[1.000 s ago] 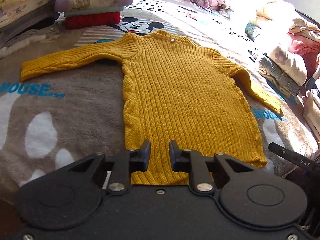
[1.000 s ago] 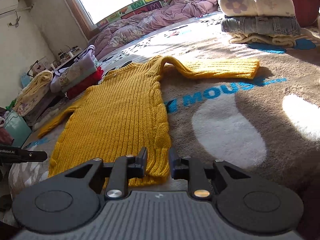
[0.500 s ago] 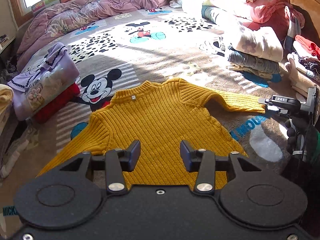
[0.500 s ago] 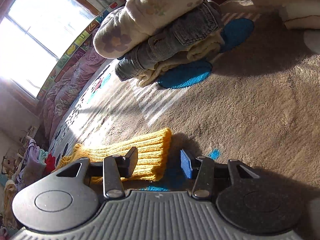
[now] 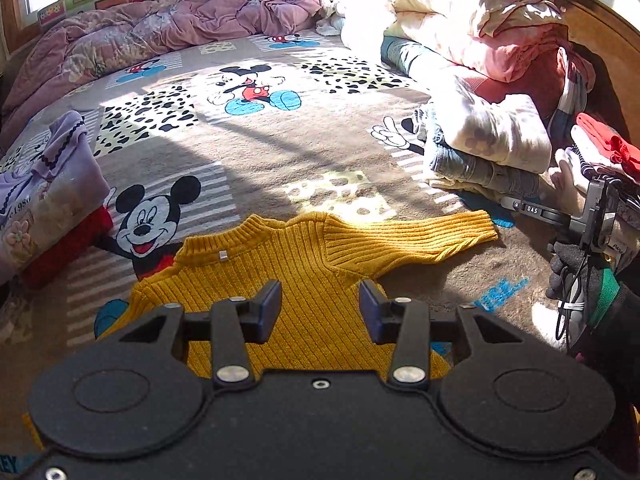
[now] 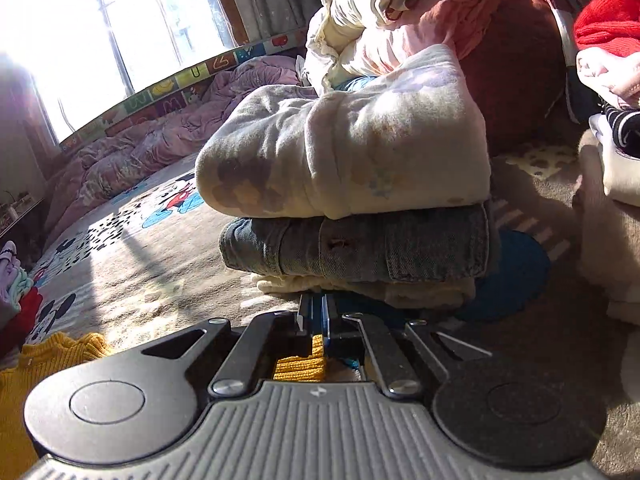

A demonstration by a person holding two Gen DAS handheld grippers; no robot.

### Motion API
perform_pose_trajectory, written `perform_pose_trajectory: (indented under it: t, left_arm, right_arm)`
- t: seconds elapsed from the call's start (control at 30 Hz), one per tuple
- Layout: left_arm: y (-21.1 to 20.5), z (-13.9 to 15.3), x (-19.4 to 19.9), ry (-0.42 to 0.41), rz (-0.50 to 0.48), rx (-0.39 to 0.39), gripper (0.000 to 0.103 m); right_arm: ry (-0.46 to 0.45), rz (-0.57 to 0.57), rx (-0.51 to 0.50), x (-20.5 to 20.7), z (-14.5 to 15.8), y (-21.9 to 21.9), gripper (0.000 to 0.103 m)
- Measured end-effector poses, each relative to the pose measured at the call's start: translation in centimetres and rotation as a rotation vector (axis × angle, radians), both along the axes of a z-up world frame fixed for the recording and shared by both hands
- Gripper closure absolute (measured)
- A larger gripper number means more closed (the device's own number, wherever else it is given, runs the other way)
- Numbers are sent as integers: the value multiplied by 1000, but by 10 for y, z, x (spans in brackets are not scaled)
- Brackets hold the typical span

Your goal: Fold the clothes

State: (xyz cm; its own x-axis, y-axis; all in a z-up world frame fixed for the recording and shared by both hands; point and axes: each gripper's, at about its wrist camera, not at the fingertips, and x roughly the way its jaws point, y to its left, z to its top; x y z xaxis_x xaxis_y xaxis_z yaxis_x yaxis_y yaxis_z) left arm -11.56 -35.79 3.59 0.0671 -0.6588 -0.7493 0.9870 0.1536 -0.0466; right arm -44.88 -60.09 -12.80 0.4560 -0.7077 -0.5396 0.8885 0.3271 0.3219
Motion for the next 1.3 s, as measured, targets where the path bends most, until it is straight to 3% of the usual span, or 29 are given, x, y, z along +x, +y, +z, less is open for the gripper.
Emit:
perform_pose_trajectory:
  t: [0.07, 0.17, 0.3, 0.43, 0.53, 0.57, 0.7, 0.83, 0.9, 1.0, 1.1, 1.2, 1.23, 1.3]
  left_arm:
    - [-1, 3, -2, 1, 0, -8, 62]
    - [-2, 12, -2, -5, 0, -31, 62]
    - [-11, 22, 5, 5, 34, -61, 61]
    - [-19, 25, 10, 28, 57, -73, 61]
    - [-21, 24, 13, 24, 60, -70, 61]
    - [-20, 23, 16, 24, 63, -66, 61]
    - [-18, 18, 24, 34, 79, -50, 61]
    - [-15, 21, 23, 37, 83, -54, 61]
    - [-10, 27, 21, 41, 81, -73, 61]
    - [-4, 32, 21, 42, 82, -88, 61]
    - [1, 32, 27, 45, 102, -88, 61]
    - [5, 29, 36, 49, 133, -81, 60]
    - [6, 25, 40, 42, 144, -68, 59]
    - [9, 18, 49, 29, 168, -43, 54]
  right_arm:
    - [-29, -7, 2, -4, -2, 8, 96]
    - [-61, 87, -13, 13, 2, 35, 92]
    - [-68, 324, -21, 81, 10, 69, 92]
    - [-118, 437, 23, 139, 4, 83, 93]
    - [48, 454, 81, 164, -19, 83, 95]
    - [48, 448, 81, 158, -24, 81, 102]
    - [23, 361, 97, 115, -26, 71, 103]
    - [-75, 261, 98, 59, -18, 68, 86]
    - [-118, 158, 118, 34, -22, 61, 75]
    - [-233, 72, 159, 6, -32, 48, 75]
    - [-244, 146, 142, 17, -29, 43, 75]
    - [-229, 261, 145, 58, -19, 42, 75]
    - [-178, 293, 141, 76, -17, 44, 73]
    - [84, 265, 137, 116, -20, 45, 69]
